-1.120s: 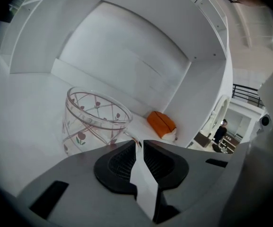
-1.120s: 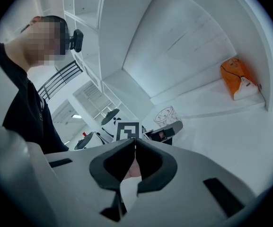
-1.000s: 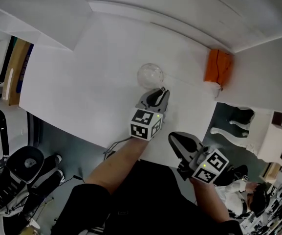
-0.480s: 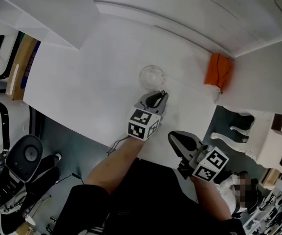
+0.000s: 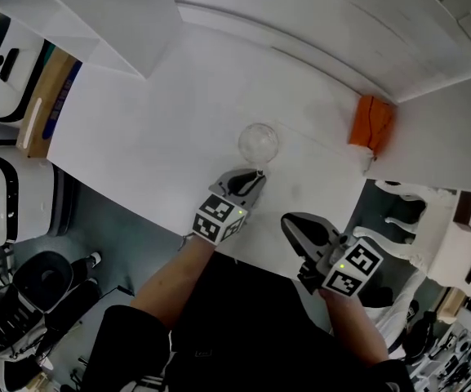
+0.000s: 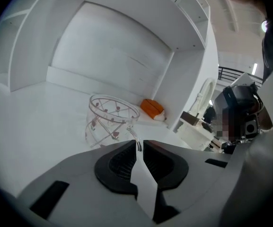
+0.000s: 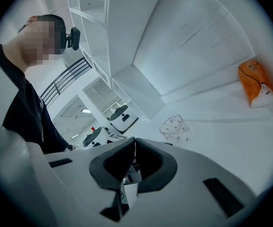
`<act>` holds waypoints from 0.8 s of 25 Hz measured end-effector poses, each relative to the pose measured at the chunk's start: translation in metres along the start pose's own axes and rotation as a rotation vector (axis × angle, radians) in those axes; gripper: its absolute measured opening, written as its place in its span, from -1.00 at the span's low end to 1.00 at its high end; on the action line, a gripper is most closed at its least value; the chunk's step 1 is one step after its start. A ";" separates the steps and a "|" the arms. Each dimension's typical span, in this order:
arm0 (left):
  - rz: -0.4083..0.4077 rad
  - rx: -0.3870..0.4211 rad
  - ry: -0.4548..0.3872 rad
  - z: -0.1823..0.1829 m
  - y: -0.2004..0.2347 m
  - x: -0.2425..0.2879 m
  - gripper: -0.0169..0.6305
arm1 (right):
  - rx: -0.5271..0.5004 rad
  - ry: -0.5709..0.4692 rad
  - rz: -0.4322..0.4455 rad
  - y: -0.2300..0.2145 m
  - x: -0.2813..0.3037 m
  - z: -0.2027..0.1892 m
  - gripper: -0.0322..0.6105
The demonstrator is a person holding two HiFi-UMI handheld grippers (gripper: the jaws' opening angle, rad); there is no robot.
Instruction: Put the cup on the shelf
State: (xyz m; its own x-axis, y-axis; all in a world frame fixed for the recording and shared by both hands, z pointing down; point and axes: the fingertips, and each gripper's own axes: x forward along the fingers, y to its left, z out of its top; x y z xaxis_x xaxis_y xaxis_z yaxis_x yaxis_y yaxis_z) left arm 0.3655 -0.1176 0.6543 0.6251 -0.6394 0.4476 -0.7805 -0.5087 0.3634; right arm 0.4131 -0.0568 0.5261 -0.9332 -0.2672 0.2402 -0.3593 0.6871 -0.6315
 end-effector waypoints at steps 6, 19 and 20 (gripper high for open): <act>-0.048 -0.049 -0.002 0.000 0.021 -0.006 -0.61 | -0.003 0.023 -0.002 0.010 0.031 -0.004 -0.85; -0.083 -0.038 0.008 0.005 0.015 0.010 -0.83 | 0.008 0.026 -0.041 0.009 0.026 -0.001 -0.85; -0.096 -0.039 0.003 0.007 0.013 0.009 -0.84 | 0.007 0.026 -0.041 0.009 0.026 -0.001 -0.85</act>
State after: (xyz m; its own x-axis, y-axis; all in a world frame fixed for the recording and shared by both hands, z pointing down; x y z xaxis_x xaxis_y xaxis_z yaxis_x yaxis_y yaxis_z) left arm 0.3609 -0.1339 0.6573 0.6974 -0.5866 0.4118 -0.7160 -0.5451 0.4361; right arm 0.3859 -0.0569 0.5270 -0.9176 -0.2772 0.2848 -0.3970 0.6712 -0.6260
